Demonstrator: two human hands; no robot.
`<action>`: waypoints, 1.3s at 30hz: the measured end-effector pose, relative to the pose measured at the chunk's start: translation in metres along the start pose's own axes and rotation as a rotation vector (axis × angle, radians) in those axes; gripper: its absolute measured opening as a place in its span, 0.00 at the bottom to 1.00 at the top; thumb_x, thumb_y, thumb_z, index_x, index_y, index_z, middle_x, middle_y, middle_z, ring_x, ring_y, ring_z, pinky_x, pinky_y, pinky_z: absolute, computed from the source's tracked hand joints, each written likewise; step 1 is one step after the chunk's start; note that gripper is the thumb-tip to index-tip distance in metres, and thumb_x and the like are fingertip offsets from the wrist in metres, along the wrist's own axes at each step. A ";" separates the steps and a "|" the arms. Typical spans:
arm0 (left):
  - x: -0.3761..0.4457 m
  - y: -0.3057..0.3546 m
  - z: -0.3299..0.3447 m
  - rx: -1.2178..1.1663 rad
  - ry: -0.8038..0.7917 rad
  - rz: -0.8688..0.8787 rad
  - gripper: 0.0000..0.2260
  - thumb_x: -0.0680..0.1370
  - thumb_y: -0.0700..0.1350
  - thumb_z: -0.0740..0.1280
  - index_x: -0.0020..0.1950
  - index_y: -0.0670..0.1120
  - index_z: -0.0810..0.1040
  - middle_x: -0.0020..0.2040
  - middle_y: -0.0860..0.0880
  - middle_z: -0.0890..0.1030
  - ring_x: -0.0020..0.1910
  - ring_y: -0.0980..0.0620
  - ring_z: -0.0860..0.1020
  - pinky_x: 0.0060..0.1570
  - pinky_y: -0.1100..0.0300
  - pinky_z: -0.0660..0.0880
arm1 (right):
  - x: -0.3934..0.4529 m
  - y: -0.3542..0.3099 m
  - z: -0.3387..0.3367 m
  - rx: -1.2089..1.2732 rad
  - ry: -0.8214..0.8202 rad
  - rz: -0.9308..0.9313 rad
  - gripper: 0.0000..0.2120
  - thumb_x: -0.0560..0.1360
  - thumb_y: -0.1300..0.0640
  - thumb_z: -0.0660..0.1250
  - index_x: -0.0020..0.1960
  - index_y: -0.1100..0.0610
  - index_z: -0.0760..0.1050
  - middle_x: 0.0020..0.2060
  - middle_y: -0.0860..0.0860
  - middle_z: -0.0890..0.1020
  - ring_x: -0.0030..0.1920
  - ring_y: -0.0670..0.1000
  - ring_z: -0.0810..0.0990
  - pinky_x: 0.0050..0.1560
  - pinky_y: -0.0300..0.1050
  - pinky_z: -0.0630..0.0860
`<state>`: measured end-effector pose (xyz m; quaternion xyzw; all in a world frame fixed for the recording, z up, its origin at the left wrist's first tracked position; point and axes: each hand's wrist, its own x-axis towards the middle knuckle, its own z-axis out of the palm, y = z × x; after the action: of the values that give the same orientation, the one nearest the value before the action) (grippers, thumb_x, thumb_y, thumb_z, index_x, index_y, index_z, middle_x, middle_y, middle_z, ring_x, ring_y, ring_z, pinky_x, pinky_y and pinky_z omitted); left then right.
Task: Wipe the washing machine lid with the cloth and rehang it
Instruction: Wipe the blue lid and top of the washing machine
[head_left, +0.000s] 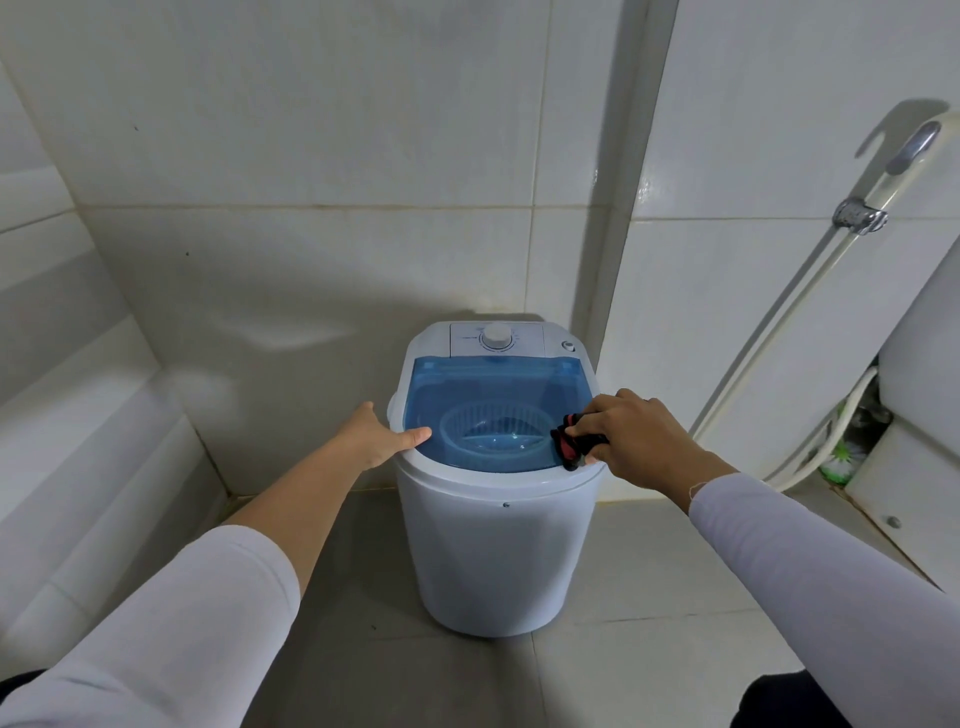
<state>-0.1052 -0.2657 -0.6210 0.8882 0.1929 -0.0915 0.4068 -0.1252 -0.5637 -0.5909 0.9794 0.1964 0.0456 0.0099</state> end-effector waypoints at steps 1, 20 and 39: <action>0.001 0.000 0.000 -0.003 -0.001 -0.002 0.46 0.70 0.57 0.72 0.78 0.46 0.49 0.78 0.44 0.56 0.76 0.40 0.58 0.72 0.44 0.60 | -0.002 0.004 0.000 -0.009 -0.001 0.013 0.19 0.77 0.55 0.62 0.66 0.44 0.71 0.61 0.47 0.76 0.56 0.53 0.71 0.52 0.47 0.67; 0.003 -0.005 -0.001 -0.002 -0.003 0.008 0.46 0.70 0.60 0.71 0.78 0.45 0.50 0.78 0.44 0.56 0.76 0.40 0.59 0.73 0.44 0.59 | 0.018 -0.012 -0.047 -0.053 0.174 0.048 0.17 0.75 0.50 0.63 0.63 0.47 0.71 0.54 0.55 0.74 0.55 0.56 0.73 0.50 0.48 0.68; 0.004 -0.015 0.000 -0.082 -0.010 0.062 0.48 0.69 0.63 0.71 0.78 0.45 0.49 0.78 0.44 0.57 0.76 0.42 0.58 0.73 0.45 0.60 | 0.066 -0.087 -0.014 -0.229 0.143 -0.318 0.14 0.71 0.57 0.71 0.57 0.52 0.78 0.52 0.55 0.76 0.54 0.57 0.74 0.55 0.53 0.70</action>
<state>-0.1083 -0.2556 -0.6327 0.8759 0.1668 -0.0756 0.4463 -0.0994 -0.4579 -0.5750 0.9228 0.3422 0.1351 0.1143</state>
